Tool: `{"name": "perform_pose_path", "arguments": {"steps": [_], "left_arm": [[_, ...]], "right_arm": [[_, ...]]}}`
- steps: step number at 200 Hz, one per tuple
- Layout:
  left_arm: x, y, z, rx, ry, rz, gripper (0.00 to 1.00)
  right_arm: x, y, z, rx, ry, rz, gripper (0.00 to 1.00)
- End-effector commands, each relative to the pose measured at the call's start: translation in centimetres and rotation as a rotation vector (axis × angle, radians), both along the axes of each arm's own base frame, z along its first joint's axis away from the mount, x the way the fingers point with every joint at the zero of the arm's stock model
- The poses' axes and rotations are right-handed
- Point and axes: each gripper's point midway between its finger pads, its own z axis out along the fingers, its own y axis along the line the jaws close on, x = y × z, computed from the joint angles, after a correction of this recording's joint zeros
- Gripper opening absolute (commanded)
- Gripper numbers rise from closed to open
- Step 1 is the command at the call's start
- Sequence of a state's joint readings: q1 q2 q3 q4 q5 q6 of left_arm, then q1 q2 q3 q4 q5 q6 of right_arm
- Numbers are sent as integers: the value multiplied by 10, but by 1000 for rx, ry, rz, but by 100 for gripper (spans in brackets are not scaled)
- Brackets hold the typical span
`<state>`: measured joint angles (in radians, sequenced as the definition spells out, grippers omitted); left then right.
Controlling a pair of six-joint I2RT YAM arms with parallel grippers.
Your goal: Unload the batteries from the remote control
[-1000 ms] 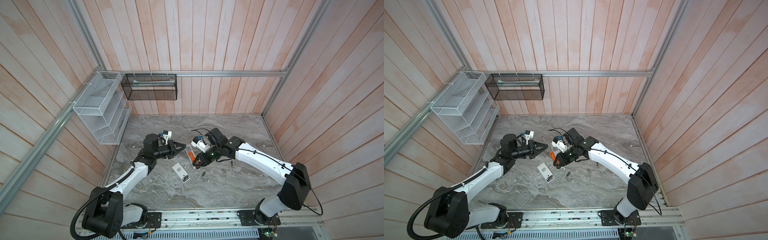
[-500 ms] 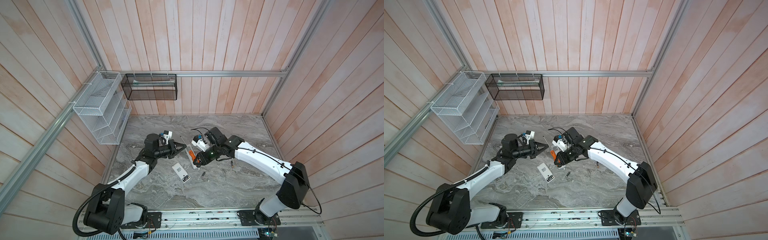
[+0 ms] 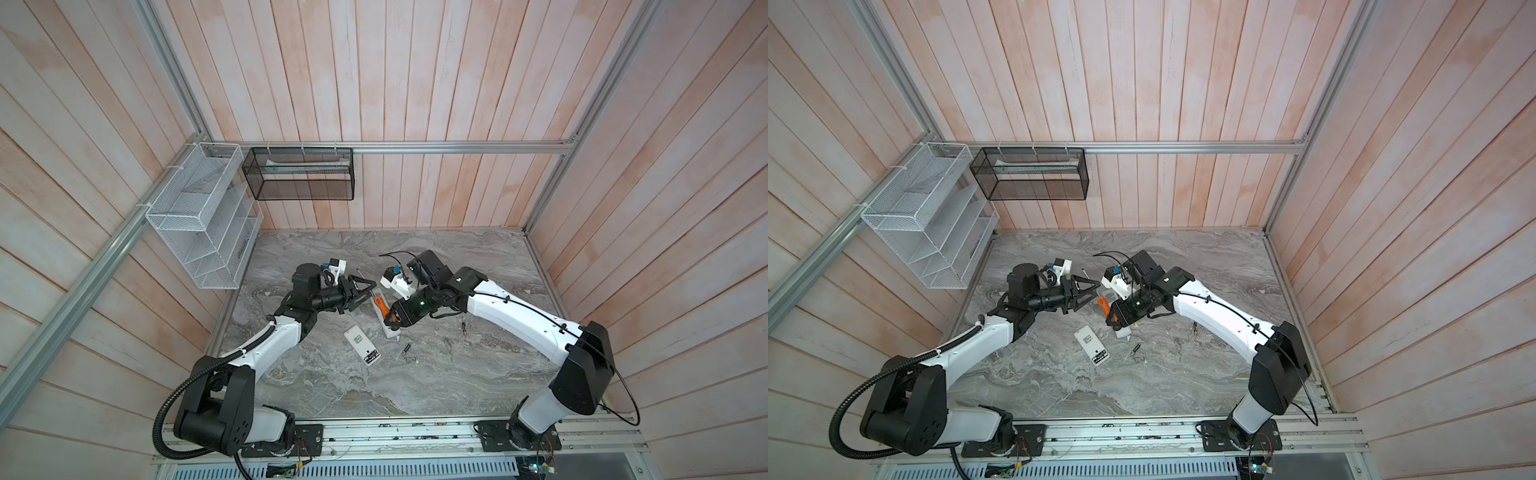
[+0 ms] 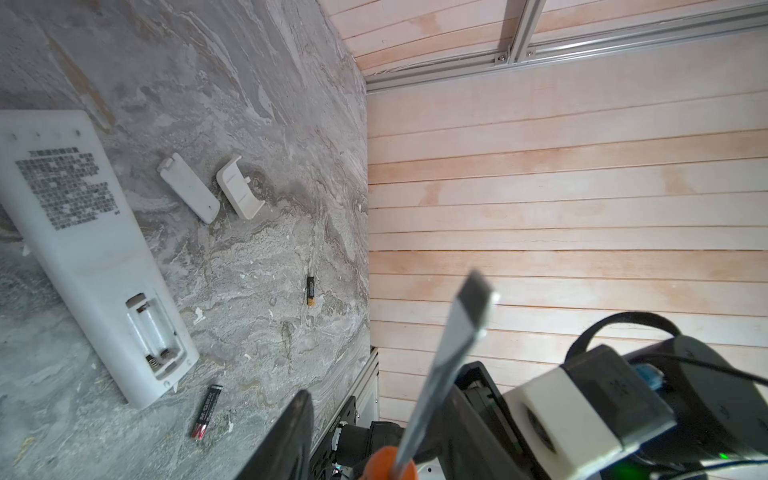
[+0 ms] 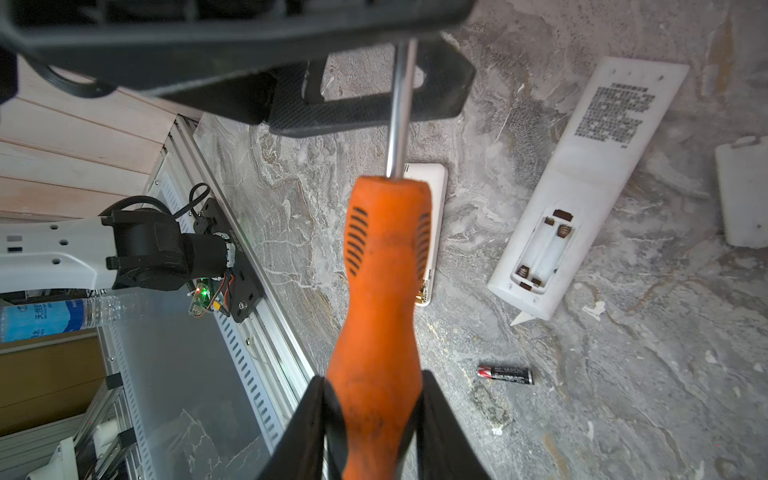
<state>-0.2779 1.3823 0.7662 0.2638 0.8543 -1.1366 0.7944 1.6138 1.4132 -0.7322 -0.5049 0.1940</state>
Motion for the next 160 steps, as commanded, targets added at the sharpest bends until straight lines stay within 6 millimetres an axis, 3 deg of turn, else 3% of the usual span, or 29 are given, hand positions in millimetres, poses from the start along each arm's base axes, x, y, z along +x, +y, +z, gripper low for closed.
{"name": "perform_pose_path", "arguments": {"steps": [1, 20, 58, 89, 120, 154, 160], "left_arm": [[11, -2, 9, -1, -41, 17, 42], [16, -2, 12, -10, -43, 28, 25], [19, -2, 11, -3, -42, 30, 0], [19, -2, 11, -14, -38, 37, 0], [24, 0, 11, -39, -5, 79, 0], [34, 5, 6, -93, 74, 162, 0], [36, 7, 6, -111, 90, 190, 0]], "right_arm": [[-5, 5, 4, 15, 6, 48, 7], [-5, 2, -2, -15, 9, 48, 7], [-3, -1, -3, -31, -7, 41, 8], [2, -1, -1, -35, -27, 25, 21], [20, -10, 21, 42, -51, -53, 48], [59, -44, 83, 333, -109, -295, 97], [62, -50, 92, 412, -106, -342, 98]]}}
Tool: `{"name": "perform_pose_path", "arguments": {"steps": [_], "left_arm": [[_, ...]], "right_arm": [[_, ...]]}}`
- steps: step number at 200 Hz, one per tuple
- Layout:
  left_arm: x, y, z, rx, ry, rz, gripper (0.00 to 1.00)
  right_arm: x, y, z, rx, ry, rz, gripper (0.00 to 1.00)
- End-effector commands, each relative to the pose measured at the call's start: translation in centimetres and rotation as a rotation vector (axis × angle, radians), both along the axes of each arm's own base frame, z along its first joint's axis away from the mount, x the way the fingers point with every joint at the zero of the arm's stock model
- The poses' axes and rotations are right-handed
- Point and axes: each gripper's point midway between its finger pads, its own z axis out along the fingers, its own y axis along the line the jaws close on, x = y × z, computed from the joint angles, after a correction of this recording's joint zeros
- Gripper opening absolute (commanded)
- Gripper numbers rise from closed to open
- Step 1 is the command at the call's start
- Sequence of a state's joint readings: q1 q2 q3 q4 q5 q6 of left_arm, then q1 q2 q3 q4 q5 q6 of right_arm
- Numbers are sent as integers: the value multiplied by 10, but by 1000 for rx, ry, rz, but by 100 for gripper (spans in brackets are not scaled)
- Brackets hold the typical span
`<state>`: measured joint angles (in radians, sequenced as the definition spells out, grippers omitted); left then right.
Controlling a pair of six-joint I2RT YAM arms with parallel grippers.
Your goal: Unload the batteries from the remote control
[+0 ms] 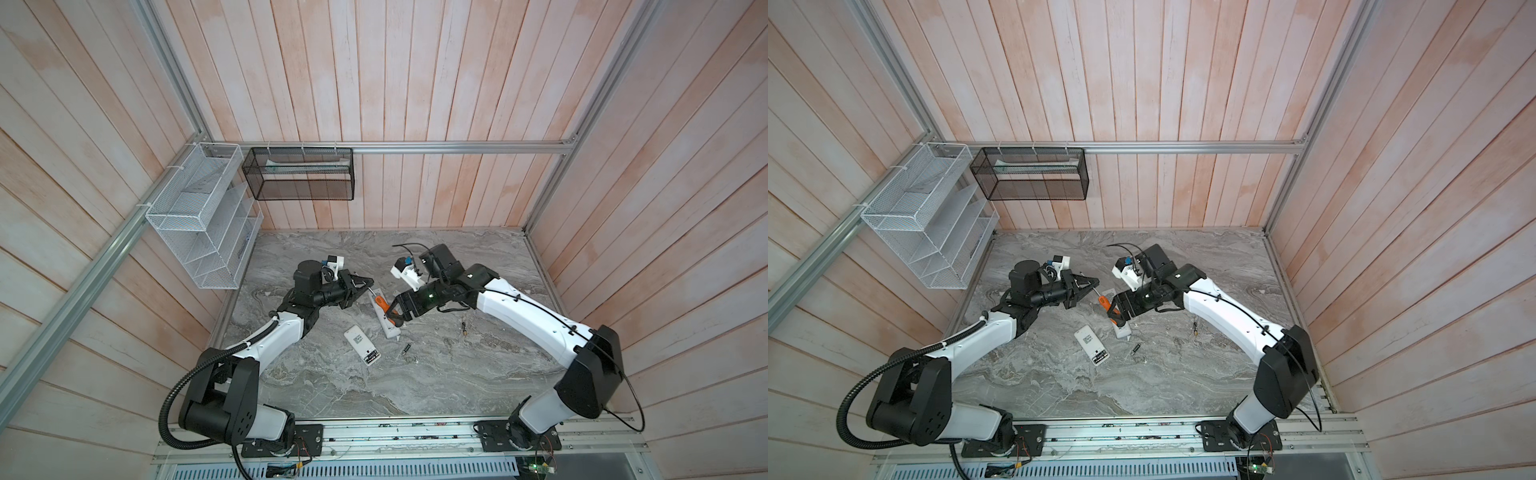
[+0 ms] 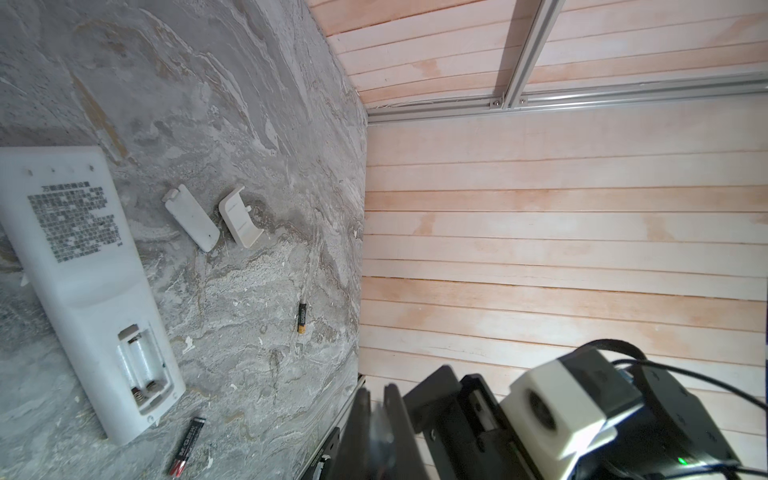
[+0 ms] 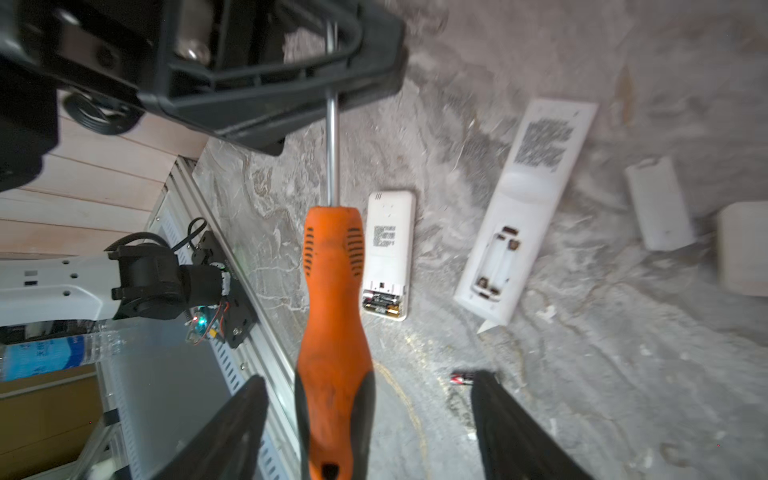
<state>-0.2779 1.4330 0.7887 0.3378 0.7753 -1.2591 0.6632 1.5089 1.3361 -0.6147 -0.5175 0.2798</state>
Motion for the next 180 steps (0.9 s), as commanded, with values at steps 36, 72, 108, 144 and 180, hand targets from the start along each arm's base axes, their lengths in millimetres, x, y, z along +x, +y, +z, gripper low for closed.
{"name": "perform_pose_path", "arguments": {"steps": [36, 72, 108, 144, 180], "left_arm": [[23, 26, 6, -203, 115, 310, 0], [24, 33, 10, -286, 171, 463, 0], [22, 23, 16, -328, 194, 487, 0], [21, 14, 18, -337, 200, 472, 0], [21, 9, 18, -338, 203, 461, 0]], "right_arm": [[25, -34, 79, 525, -45, -265, 98], [23, -23, 68, 527, 20, -231, 91], [21, -4, 56, 488, 74, -181, 86], [19, 10, 46, 458, 113, -139, 80], [22, 14, 43, 456, 117, -139, 71]]}}
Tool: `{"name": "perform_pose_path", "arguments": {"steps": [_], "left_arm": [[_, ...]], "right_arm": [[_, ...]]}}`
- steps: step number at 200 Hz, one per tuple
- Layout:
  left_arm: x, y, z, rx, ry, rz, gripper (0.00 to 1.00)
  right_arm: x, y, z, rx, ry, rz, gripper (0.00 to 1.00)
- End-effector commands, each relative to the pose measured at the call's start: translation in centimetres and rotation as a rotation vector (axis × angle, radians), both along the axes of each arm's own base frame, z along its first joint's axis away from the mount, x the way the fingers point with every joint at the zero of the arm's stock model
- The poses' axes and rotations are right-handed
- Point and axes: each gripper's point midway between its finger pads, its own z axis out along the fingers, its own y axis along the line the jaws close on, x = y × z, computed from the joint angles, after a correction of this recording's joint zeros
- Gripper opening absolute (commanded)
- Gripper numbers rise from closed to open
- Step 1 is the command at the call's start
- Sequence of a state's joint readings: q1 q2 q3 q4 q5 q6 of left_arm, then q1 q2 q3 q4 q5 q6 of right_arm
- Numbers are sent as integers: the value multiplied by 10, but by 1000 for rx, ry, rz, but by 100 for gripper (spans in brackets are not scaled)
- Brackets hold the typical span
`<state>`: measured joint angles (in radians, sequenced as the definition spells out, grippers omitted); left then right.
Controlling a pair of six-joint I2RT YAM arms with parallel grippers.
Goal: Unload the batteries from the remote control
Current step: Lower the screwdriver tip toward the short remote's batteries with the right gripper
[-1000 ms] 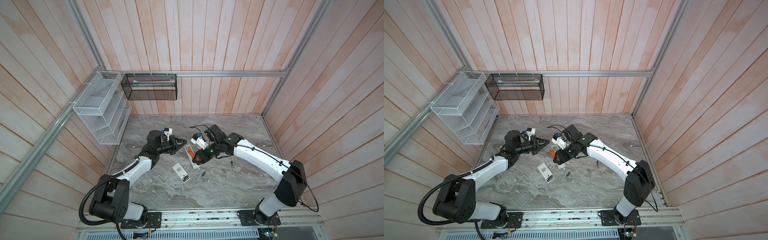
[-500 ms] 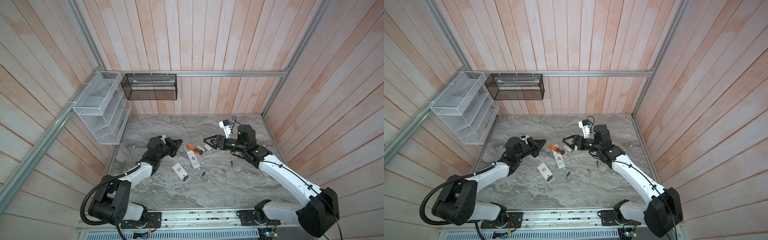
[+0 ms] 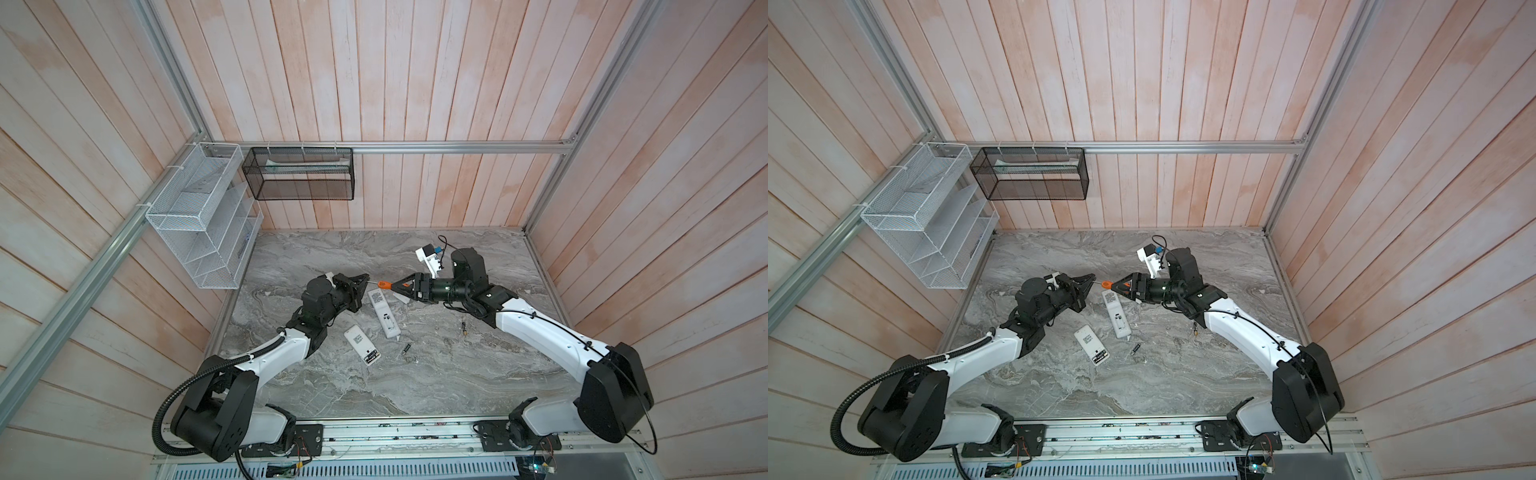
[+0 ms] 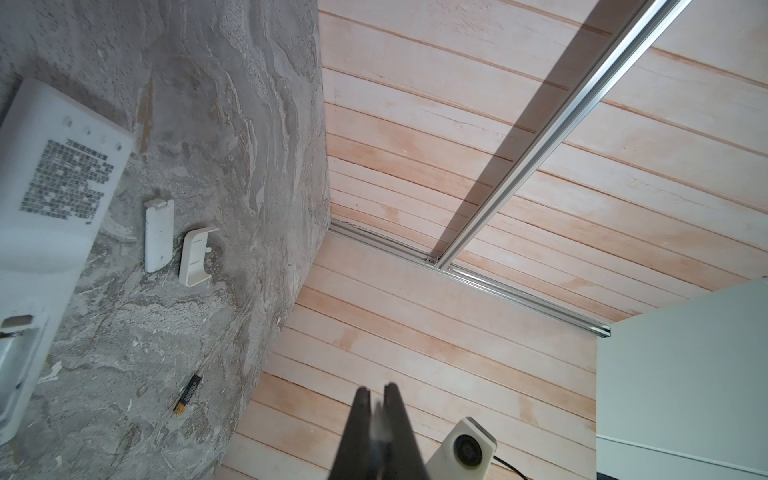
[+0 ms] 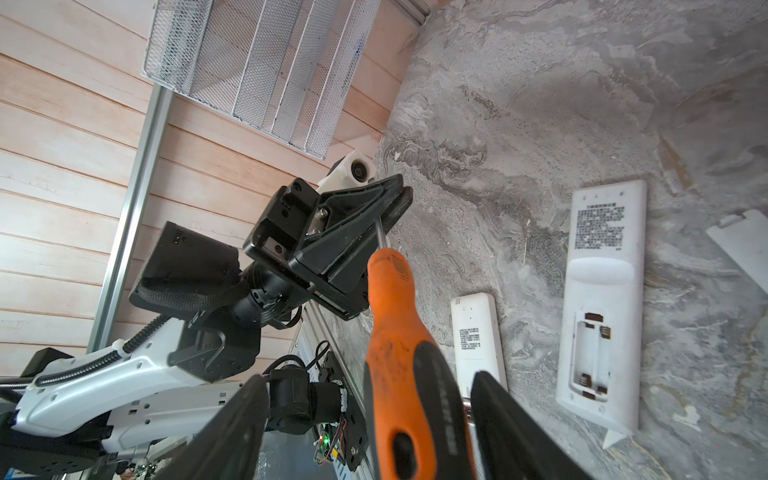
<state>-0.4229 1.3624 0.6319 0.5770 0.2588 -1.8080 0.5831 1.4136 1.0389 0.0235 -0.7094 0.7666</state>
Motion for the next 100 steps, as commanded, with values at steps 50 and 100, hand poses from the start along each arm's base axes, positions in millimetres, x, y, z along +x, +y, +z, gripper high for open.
{"name": "perform_pose_path", "arguments": {"steps": [50, 100], "left_arm": [[6, -6, 19, -40, -44, 3, 0], [2, -10, 16, -45, -37, -14, 0]], "right_arm": [[4, 11, 3, 25, 13, 37, 57], [8, 13, 2, 30, 14, 37, 50]]}}
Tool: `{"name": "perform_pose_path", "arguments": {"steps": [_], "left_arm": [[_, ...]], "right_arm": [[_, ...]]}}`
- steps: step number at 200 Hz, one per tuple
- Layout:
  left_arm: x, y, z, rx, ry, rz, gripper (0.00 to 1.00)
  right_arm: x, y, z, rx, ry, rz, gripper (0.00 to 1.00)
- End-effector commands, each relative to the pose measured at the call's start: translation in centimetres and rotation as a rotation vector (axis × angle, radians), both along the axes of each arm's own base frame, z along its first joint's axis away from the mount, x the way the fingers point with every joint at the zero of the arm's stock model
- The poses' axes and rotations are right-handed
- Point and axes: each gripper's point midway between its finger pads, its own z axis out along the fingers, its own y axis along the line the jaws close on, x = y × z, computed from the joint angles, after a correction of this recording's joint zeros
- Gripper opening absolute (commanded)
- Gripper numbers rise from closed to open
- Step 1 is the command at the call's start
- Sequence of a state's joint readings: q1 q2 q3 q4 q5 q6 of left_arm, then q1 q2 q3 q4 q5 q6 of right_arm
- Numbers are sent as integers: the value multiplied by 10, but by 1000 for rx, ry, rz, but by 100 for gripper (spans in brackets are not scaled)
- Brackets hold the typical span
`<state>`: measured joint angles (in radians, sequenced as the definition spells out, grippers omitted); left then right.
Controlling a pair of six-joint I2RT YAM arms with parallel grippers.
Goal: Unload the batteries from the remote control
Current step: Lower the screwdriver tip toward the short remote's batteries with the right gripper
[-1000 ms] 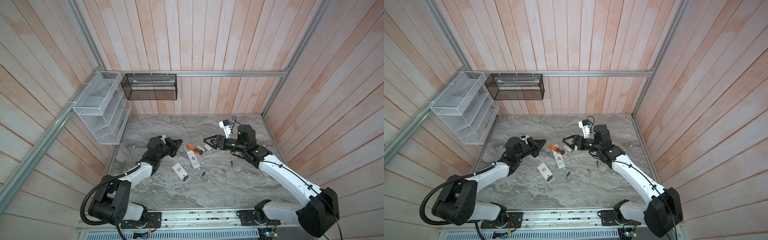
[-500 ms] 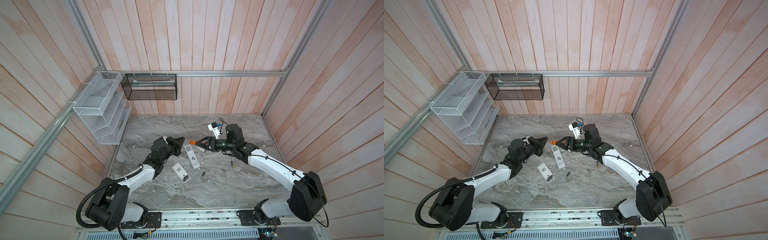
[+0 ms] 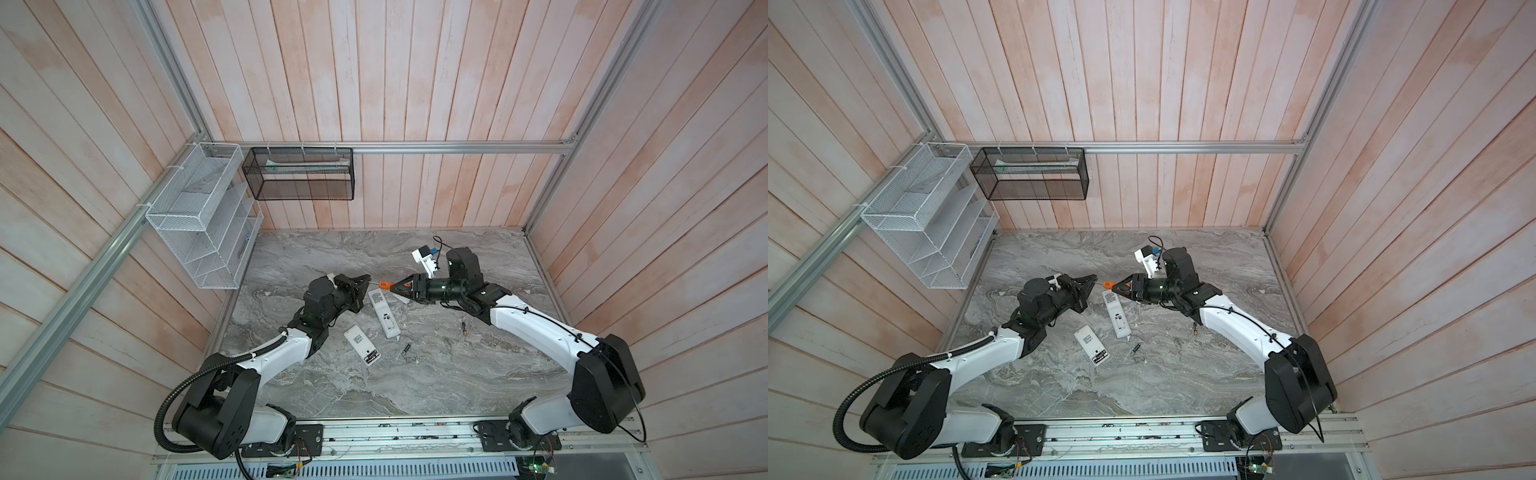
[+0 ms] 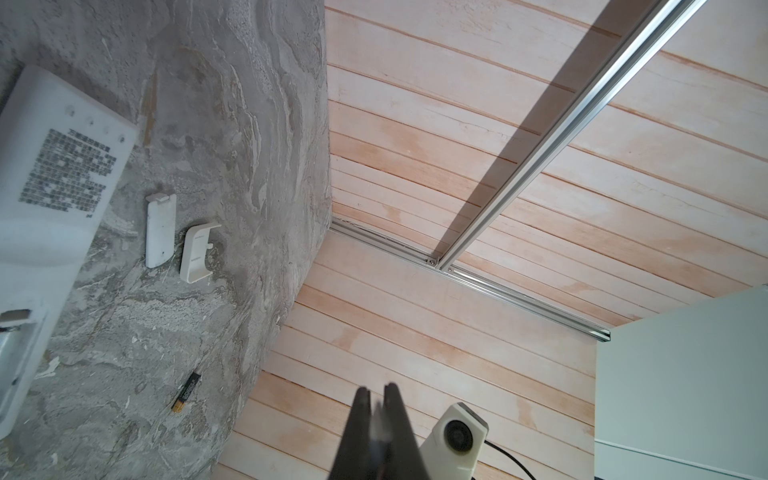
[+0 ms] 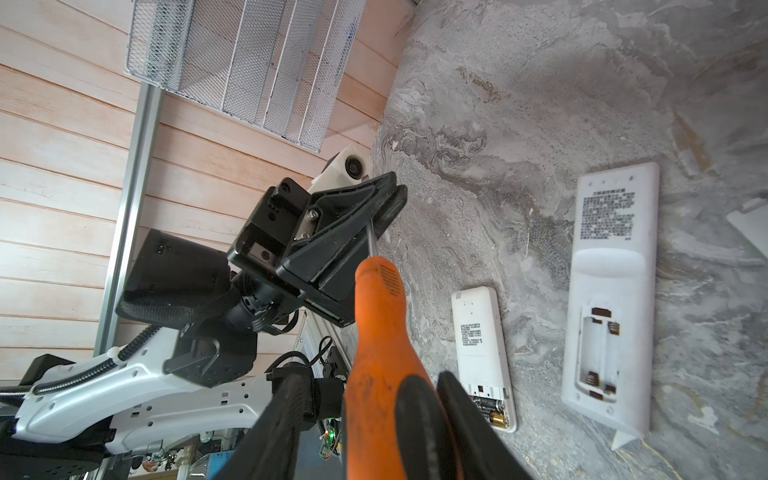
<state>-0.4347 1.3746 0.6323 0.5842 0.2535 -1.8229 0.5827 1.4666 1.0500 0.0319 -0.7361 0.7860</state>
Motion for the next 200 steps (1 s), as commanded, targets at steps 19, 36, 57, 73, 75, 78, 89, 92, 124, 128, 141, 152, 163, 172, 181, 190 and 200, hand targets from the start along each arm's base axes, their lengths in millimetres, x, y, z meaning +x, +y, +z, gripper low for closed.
{"name": "perform_pose_path", "arguments": {"steps": [19, 36, 57, 73, 75, 78, 89, 92, 124, 128, 141, 152, 163, 172, 181, 190, 200], "left_arm": [[2, -6, 18, -36, -49, -14, 0], [1, -7, 18, -38, -48, -16, 0], [1, -9, 16, -37, -45, -22, 0], [0, -9, 14, -34, -41, -24, 0], [-1, -9, 14, -34, -40, -24, 0], [-1, -9, 14, -34, -40, -24, 0], [-1, -9, 13, -33, -37, -24, 0], [-1, -9, 13, -33, -37, -23, 0], [-2, -10, 11, -23, -36, -29, 0], [-1, -11, 11, -22, -36, -30, 0], [-1, -12, 11, -15, -41, -38, 0], [-1, -13, 13, -6, -52, -46, 2], [-1, -14, 14, 10, -63, -60, 15], [-3, -13, 14, 35, -69, -76, 25], [-7, -12, 13, 70, -74, -99, 33], [-12, -9, 10, 108, -69, -121, 43], [-19, -4, 5, 160, -66, -151, 50]], "right_arm": [[5, 7, 13, 33, -30, 19, 47], [6, 6, 12, 32, -23, 18, 43], [7, 5, 9, 29, -18, 15, 38], [8, 3, 9, 28, -17, 12, 35], [8, 3, 8, 27, -16, 10, 34], [8, 2, 8, 26, -14, 10, 34], [9, 0, 7, 25, -12, 4, 31], [9, -1, 7, 25, -13, 1, 30], [11, -8, 5, 20, -8, -15, 21], [10, -9, 4, 18, -7, -13, 20], [11, -11, 3, 11, -8, -16, 18], [11, -13, 2, 0, -8, -17, 17], [11, -17, 1, -13, -11, -21, 16], [12, -21, -1, -31, -7, -27, 16], [12, -26, -3, -50, -4, -35, 15], [12, -33, -6, -76, 1, -46, 15], [11, -42, -11, -108, 4, -56, 14]]}}
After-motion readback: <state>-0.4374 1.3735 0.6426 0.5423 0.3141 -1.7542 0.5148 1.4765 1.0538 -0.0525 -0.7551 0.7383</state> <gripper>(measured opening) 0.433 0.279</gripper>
